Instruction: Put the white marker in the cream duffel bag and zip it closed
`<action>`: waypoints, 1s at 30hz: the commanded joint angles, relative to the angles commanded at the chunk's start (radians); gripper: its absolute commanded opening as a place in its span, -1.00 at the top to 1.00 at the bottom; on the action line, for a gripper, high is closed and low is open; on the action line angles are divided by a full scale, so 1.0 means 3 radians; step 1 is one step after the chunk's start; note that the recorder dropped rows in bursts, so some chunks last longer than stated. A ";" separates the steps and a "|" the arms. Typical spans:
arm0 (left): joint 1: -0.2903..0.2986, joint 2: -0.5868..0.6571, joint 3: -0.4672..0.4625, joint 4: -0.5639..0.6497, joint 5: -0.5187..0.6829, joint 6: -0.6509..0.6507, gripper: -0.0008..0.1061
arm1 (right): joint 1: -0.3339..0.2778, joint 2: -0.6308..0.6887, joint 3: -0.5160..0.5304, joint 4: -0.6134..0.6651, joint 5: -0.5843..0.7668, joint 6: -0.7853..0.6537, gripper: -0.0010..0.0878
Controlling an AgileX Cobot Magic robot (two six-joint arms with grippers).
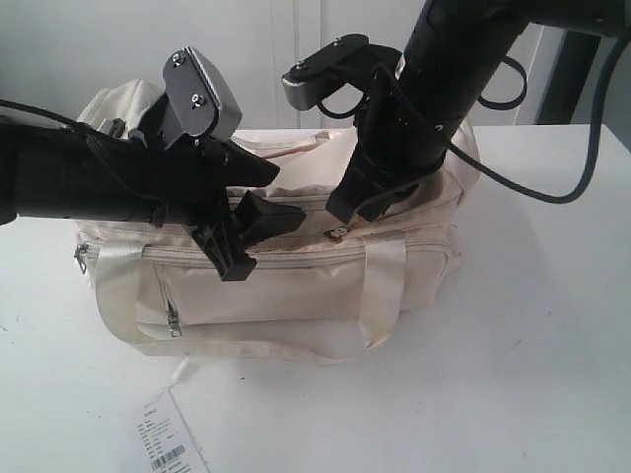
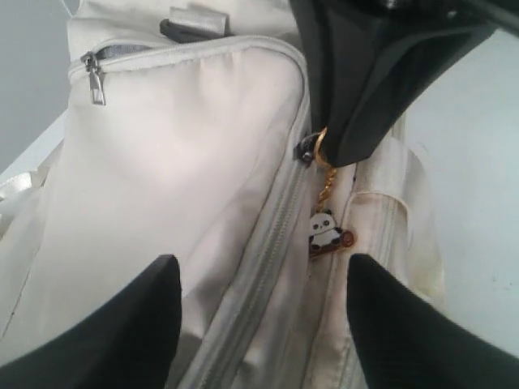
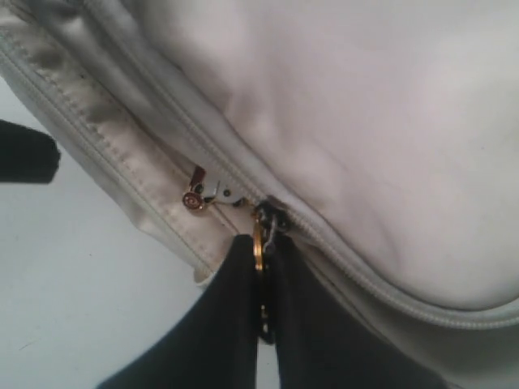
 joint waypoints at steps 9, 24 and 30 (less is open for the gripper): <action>0.0000 0.0078 0.0000 0.0000 0.0000 0.0000 -0.02 | 0.0000 0.0000 0.0000 0.0000 0.0000 0.0000 0.98; 0.0000 0.0033 0.0000 0.0000 -0.0191 -0.0030 0.99 | 0.0000 0.0000 0.0000 -0.0077 0.0015 0.0000 0.98; 0.0000 -0.0168 0.0000 0.0000 -0.0293 -0.0055 0.99 | 0.0000 0.0000 0.0000 -0.0113 0.0023 0.0000 0.98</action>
